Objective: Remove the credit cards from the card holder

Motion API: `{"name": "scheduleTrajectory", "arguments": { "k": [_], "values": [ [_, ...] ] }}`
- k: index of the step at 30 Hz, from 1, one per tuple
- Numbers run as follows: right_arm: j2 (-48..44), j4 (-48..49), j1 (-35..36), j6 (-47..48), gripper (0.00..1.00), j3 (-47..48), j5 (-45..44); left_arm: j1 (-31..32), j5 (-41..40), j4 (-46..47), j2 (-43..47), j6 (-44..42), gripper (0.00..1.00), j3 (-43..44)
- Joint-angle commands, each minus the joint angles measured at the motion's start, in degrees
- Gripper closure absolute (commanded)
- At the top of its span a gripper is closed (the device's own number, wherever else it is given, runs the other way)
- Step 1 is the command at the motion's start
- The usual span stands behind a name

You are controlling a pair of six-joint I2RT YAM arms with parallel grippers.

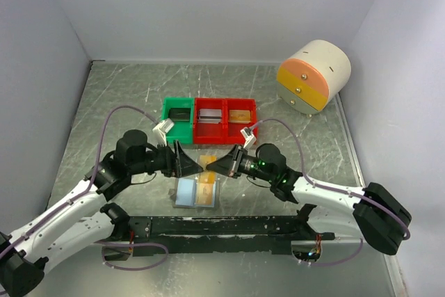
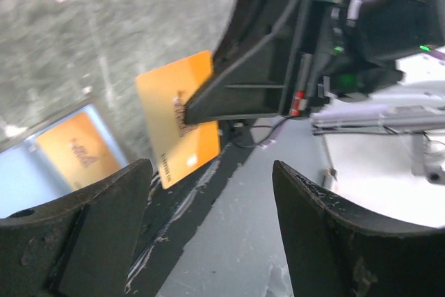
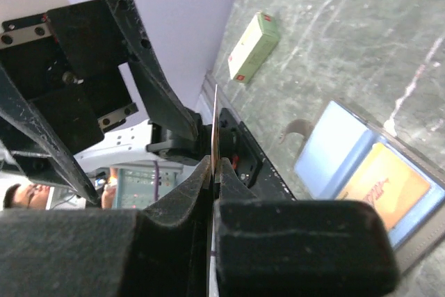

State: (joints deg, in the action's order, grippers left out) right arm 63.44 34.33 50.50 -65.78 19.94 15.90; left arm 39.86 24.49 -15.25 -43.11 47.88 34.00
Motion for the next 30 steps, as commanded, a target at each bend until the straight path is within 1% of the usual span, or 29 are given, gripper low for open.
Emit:
{"name": "scheduleTrajectory", "arguments": {
  "k": [1, 4, 8, 10, 12, 16, 18, 19, 21, 26, 27, 30],
  "values": [
    [-2.54, 8.06, -1.45, -0.46, 1.00, 0.00, 7.14, -3.26, 16.23, 12.05, -0.57, -0.25, 0.20, -1.47],
    [-4.39, 6.90, -1.51, -0.10, 1.00, 0.96, 7.20, -5.10, 17.81, 11.08, -1.51, -1.25, 0.21, -1.34],
    [-6.81, 0.74, -1.54, 1.98, 1.00, 3.28, 6.18, -6.10, 17.66, 10.03, -1.27, -1.64, 0.24, -0.82],
    [-7.16, 0.78, -1.50, 2.01, 1.00, 3.59, 6.43, -6.23, 18.99, 12.14, -1.41, -0.30, 0.25, -1.48],
    [-7.00, 1.81, -1.53, 1.59, 1.00, 3.86, 7.24, -6.24, 21.39, 16.49, -1.72, 2.11, 0.29, -2.93],
    [-5.95, 3.25, -1.42, 1.28, 1.00, 4.84, 8.30, -6.19, 26.59, 23.93, -2.15, 5.46, 0.42, -4.31],
    [-5.43, 4.25, -1.45, 1.17, 1.00, 5.08, 8.80, -6.20, 27.24, 24.27, -1.75, 5.33, 0.47, -4.00],
    [-5.17, 5.05, -1.43, 0.99, 1.00, 5.10, 9.21, -6.19, 27.26, 24.12, -1.47, 5.04, 0.51, -3.80],
    [-4.78, 6.82, -1.45, 0.69, 1.00, 5.23, 10.08, -6.26, 27.42, 23.85, -1.14, 4.70, 0.62, -3.55],
    [-4.70, 9.33, -1.41, 0.30, 1.00, 5.87, 12.69, -6.22, 28.40, 26.57, -0.87, 6.33, 0.90, -3.99],
    [-4.90, 9.64, -1.38, 0.26, 0.99, 6.04, 13.14, -6.20, 28.42, 26.47, -0.84, 6.28, 0.93, -3.69],
    [-5.76, 8.87, -1.45, 0.63, 0.92, 6.68, 14.57, -6.22, 28.09, 25.80, -0.46, 5.87, 0.93, -2.30]
  ]
}}
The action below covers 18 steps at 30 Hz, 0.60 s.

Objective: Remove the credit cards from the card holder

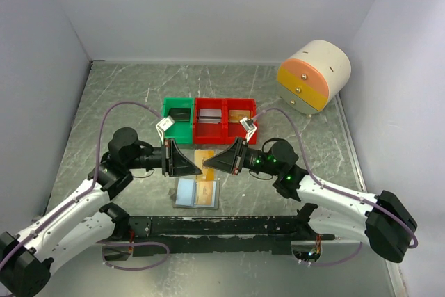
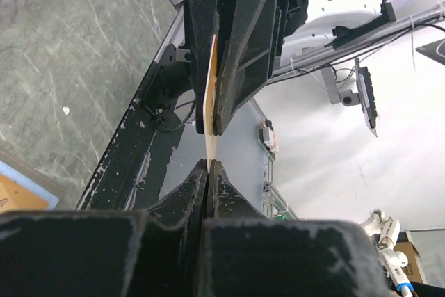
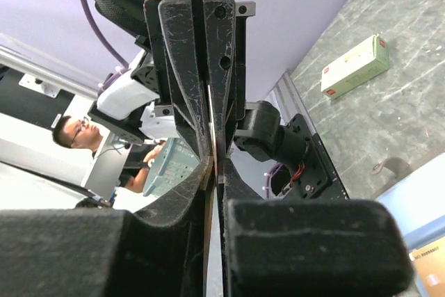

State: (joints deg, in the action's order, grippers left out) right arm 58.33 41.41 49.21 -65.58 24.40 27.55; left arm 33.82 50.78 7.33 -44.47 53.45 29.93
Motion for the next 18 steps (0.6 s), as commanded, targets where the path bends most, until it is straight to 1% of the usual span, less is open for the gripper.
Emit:
{"name": "scheduleTrajectory", "arguments": {
  "k": [1, 7, 8, 10, 15, 18],
  "values": [
    [-0.97, 1.03, -0.15, 0.86, 0.89, 2.46, 3.36, -0.16, 1.59, 3.03, 1.07, 0.17, 0.93, 2.19],
    [-3.85, -5.08, -0.20, 3.36, 0.76, 3.89, 3.76, -0.21, 1.68, 2.68, 1.66, -0.22, 0.93, 4.76],
    [-3.99, -5.56, -0.16, 3.55, 0.75, 4.05, 3.78, -0.17, 1.69, 2.69, 1.85, -0.19, 0.93, 4.92],
    [-4.20, -4.93, -0.18, 3.40, 0.76, 4.08, 4.69, -0.16, 1.60, 2.77, 2.06, -0.11, 0.93, 5.05],
    [-4.51, -3.55, -0.15, 2.77, 0.86, 4.16, 4.56, -0.16, 2.40, 3.27, 2.14, 0.18, 0.93, 4.79],
    [-3.60, -0.98, -0.09, 1.44, 0.87, 4.11, 4.36, -0.18, 2.86, 3.39, 2.13, 0.25, 0.93, 4.61]
  ]
}}
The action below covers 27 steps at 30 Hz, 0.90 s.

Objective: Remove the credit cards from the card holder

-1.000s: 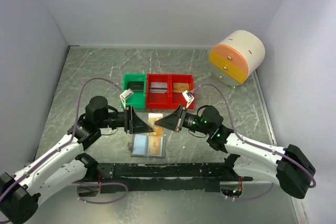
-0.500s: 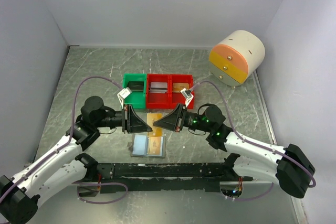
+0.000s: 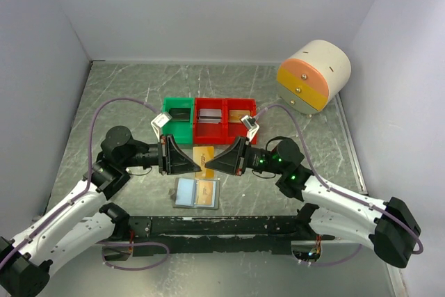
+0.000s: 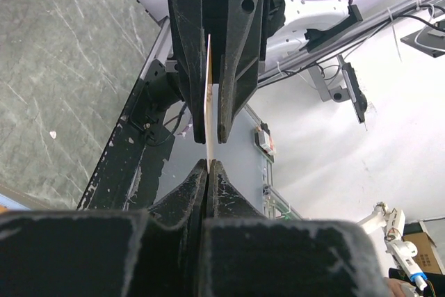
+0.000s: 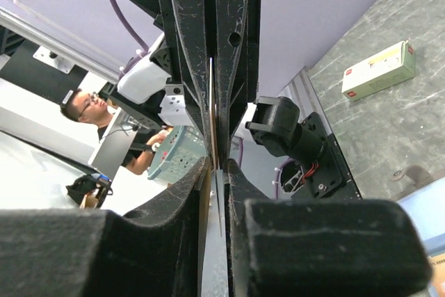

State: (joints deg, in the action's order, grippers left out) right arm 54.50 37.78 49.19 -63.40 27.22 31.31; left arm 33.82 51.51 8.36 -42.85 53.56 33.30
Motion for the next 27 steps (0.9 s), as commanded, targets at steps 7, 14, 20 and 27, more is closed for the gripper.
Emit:
{"name": "scheduleTrajectory", "arguments": {
  "k": [7, 14, 20, 27],
  "values": [
    [2.06, 5.52, -0.12, -1.19, 1.00, 1.64, 0.90, -0.18, 1.12, -1.30, 0.91, -1.67, 0.88, 1.87],
    [-6.74, -27.74, -0.71, 17.33, 1.00, 10.99, -13.09, -0.16, -13.88, -25.60, 0.95, -14.05, 0.10, 9.75],
    [-6.18, -62.02, -1.21, 32.81, 1.00, 29.25, -35.47, -0.16, -35.73, -44.70, 0.71, -19.76, 0.00, 16.22],
    [-1.75, -78.76, -1.07, 39.11, 1.00, 42.04, -40.60, -0.16, -52.58, -54.66, 2.45, -22.58, 0.00, 20.70]
  ]
}}
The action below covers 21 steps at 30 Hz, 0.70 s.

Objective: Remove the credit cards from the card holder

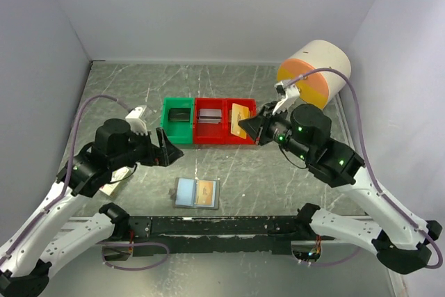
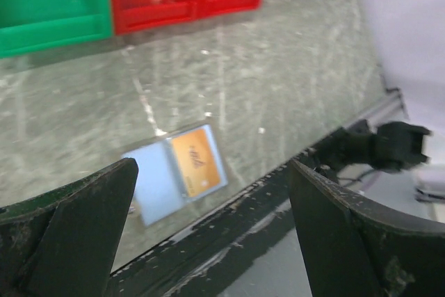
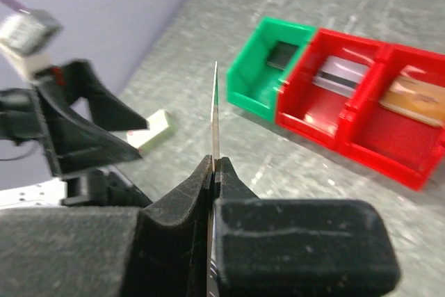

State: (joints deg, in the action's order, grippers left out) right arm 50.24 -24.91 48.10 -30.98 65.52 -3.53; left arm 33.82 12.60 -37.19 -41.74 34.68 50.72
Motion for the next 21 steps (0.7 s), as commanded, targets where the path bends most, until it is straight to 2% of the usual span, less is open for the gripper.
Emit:
{"name": "scheduleTrajectory", "arguments": {
  "k": [1, 4, 8, 11, 15, 21],
  "values": [
    [3.87, -18.02, 0.30, 7.11, 1.00, 5.07, -6.43, -0.18, -15.28, -9.95, 1.08, -4.23, 0.00, 3.78],
    [9.73, -26.53, 3.69, 7.43, 1.00, 9.73, -14.16, -0.16, -19.24, -11.41, -0.60, -5.84, 0.00, 4.74],
    [20.45, -36.47, 16.99, 8.91, 1.00, 16.42, -32.60, -0.17, -21.71, -11.92, -3.23, -7.05, 0.00, 6.12],
    [27.23, -40.91, 21.86, 12.51, 1.00, 18.40, -40.40, -0.16, -22.99, -10.29, -3.17, -7.87, 0.00, 6.00],
    [30.83, -38.45, 24.46, 23.26, 1.00, 15.93, -44.37, -0.16, -25.07, -8.09, -2.18, -8.42, 0.00, 4.99],
    [25.96, -21.96, 24.50, 39.91, 1.00, 5.36, -46.50, -0.17, -27.86, -8.49, -2.64, -8.44, 0.00, 5.30]
  ]
}}
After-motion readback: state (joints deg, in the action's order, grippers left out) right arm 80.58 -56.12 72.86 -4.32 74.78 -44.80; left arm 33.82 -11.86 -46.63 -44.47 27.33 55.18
